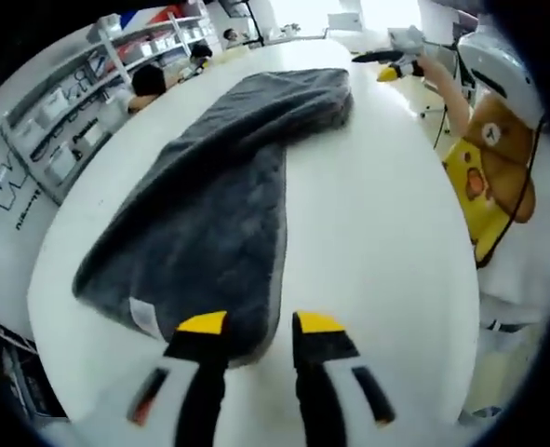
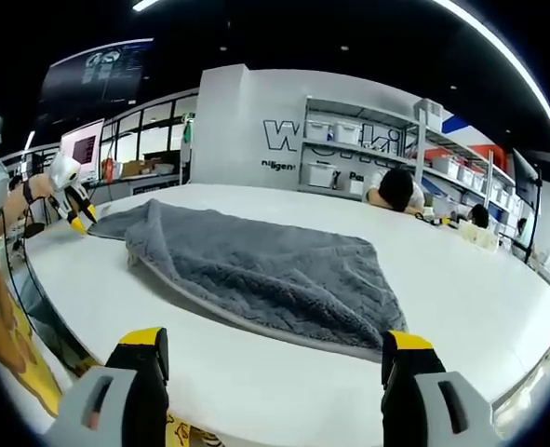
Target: Fold the towel on the table until its edges align and the towel forms a compact rectangular stack.
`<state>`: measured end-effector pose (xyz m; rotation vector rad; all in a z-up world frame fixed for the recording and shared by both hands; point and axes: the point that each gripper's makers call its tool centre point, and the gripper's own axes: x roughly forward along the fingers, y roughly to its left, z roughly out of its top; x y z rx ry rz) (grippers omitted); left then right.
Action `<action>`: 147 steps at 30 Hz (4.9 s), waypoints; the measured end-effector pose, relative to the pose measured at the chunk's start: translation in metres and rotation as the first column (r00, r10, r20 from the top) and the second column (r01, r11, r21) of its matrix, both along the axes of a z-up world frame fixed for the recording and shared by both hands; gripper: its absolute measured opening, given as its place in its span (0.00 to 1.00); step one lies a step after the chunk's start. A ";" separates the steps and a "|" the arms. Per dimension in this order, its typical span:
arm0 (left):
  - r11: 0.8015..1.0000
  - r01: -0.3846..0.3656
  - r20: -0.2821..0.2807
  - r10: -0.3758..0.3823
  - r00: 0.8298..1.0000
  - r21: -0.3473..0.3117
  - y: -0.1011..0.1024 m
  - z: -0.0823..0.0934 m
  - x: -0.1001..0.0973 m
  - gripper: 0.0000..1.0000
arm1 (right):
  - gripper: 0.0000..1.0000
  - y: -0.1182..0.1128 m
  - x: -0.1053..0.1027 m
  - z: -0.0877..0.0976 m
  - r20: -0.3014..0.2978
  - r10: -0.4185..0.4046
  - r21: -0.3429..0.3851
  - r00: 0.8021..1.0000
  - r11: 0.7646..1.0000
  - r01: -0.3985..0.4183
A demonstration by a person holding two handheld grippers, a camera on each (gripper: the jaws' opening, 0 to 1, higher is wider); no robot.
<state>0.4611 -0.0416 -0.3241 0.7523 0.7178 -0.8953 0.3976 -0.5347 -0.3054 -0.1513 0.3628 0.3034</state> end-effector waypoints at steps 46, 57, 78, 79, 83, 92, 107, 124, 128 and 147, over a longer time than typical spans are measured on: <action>0.988 -0.151 -0.096 0.150 0.984 -0.005 0.041 0.011 -0.037 0.05 | 0.99 -0.002 0.011 0.007 0.006 0.017 -0.014 1.000 1.000 -0.016; 0.984 -0.180 -0.105 0.177 0.979 -0.017 0.057 0.008 -0.066 0.05 | 0.99 -0.001 0.022 0.021 0.026 0.027 -0.041 0.999 0.999 -0.025; 0.975 -0.221 -0.133 0.217 0.967 -0.021 0.073 -0.002 -0.077 0.03 | 0.99 0.001 0.025 0.023 0.016 0.035 -0.065 0.999 0.997 -0.034; 0.974 -0.223 -0.133 0.218 0.967 -0.024 0.073 -0.002 -0.077 0.03 | 0.99 0.001 0.025 0.023 0.014 0.034 -0.066 0.999 0.997 -0.033; 0.975 -0.220 -0.135 0.215 0.967 -0.024 0.073 -0.003 -0.079 0.03 | 0.99 0.003 0.025 0.023 0.013 0.038 -0.068 0.999 0.997 -0.037; 0.974 -0.224 -0.141 0.217 0.966 -0.039 0.072 -0.004 -0.081 0.04 | 0.99 0.006 0.026 0.023 0.011 0.043 -0.072 0.999 0.997 -0.042; 0.877 -0.358 0.016 0.383 0.924 -0.320 0.071 0.033 -0.072 0.19 | 0.99 0.003 0.027 0.021 0.008 0.032 -0.070 0.999 0.997 -0.031; 0.719 -0.379 0.143 0.550 0.822 -0.583 0.061 0.060 -0.085 0.38 | 0.99 0.003 0.029 0.018 -0.002 0.037 -0.067 0.999 0.997 -0.037; 0.714 -0.391 0.139 0.560 0.817 -0.581 0.055 0.056 -0.090 0.47 | 0.99 0.002 0.029 0.016 -0.009 0.038 -0.068 0.999 0.997 -0.038; 0.676 -0.472 0.150 0.647 0.748 -0.566 0.061 0.057 -0.102 0.75 | 0.99 -0.006 0.024 0.015 -0.017 0.013 -0.065 1.000 0.998 -0.014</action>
